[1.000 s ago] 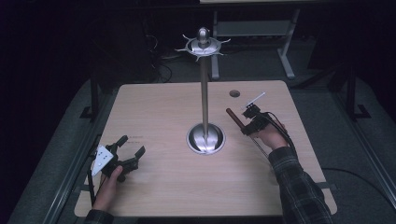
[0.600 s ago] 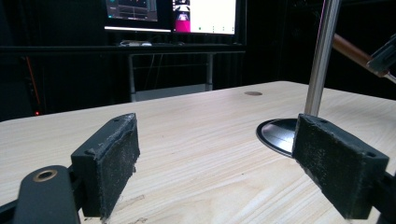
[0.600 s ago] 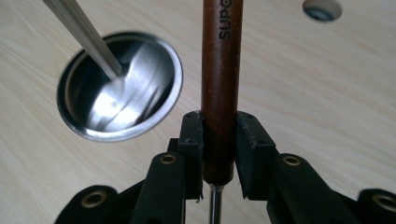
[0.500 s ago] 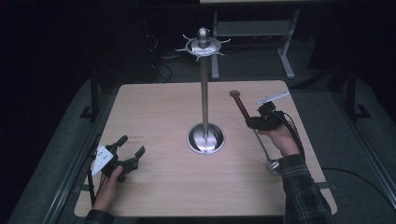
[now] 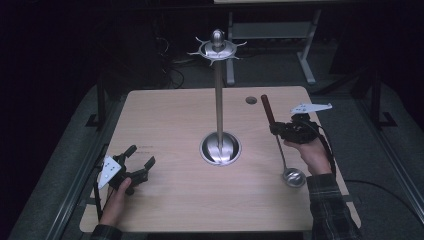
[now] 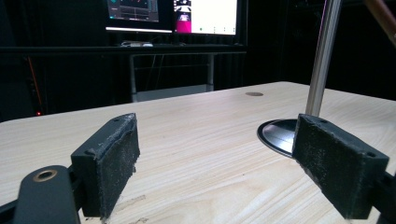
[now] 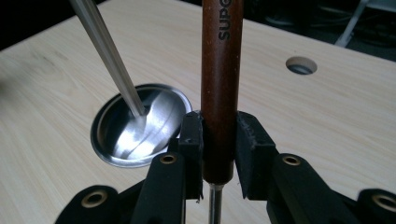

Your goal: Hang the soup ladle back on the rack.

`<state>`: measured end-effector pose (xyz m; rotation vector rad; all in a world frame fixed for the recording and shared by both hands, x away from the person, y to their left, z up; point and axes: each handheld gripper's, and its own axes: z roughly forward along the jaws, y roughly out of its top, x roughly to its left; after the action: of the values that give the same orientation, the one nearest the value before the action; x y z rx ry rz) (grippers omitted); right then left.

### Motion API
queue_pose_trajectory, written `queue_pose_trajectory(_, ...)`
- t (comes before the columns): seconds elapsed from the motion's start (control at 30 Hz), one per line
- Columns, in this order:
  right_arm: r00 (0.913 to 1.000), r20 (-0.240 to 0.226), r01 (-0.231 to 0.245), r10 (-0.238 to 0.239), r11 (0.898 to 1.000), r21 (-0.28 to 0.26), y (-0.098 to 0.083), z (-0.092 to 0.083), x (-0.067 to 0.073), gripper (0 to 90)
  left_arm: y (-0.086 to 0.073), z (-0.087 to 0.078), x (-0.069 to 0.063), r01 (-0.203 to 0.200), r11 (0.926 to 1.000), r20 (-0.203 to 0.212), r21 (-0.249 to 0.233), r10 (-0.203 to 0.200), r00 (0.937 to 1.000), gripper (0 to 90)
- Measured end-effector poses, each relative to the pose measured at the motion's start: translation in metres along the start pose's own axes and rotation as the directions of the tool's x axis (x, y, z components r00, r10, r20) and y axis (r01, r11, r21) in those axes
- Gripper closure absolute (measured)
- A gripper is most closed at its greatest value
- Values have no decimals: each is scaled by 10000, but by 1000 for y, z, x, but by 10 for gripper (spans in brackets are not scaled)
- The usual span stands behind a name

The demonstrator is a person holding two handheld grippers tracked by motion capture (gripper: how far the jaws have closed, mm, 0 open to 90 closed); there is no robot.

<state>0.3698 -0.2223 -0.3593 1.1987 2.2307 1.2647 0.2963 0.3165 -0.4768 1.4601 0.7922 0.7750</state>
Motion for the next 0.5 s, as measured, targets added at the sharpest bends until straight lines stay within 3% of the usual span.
queue_pose_trajectory(0.5, 9984, -555, -198, 137, 9936, -1114, 3, -17, 4, 734, 0, 0, 0, -17, 10000, 27, 32, 17, 10000, 143)
